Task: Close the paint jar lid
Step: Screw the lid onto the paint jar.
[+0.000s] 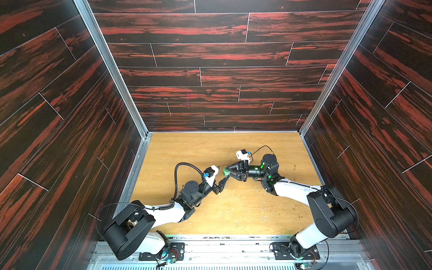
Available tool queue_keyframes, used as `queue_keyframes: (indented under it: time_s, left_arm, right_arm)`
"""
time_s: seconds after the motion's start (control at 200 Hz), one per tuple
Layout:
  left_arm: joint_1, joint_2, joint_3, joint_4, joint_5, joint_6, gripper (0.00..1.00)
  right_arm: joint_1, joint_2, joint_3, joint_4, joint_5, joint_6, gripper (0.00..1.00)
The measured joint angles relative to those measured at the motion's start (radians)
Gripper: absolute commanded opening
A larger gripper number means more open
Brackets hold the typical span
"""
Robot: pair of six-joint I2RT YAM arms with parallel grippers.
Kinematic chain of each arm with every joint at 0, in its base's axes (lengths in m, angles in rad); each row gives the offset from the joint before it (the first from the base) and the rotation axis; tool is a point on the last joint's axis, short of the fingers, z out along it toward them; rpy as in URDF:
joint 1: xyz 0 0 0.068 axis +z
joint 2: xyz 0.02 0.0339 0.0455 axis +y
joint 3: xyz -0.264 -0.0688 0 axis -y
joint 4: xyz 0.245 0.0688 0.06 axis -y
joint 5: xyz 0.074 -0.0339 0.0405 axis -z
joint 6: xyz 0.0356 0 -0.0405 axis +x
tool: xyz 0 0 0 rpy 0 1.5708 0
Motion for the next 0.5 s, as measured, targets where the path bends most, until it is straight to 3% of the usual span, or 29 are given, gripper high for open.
queue_keyframes:
  time_s: [0.07, 0.501]
  left_arm:
    - [0.003, 0.019, 0.013, 0.004, 0.016, -0.006, 0.54]
    - [0.010, 0.082, 0.044, 0.054, 0.036, -0.026, 0.57]
  right_arm:
    - [-0.004, 0.000, 0.005, -0.007, 0.007, -0.002, 0.32]
    - [-0.018, 0.000, 0.011, -0.012, 0.010, -0.003, 0.32]
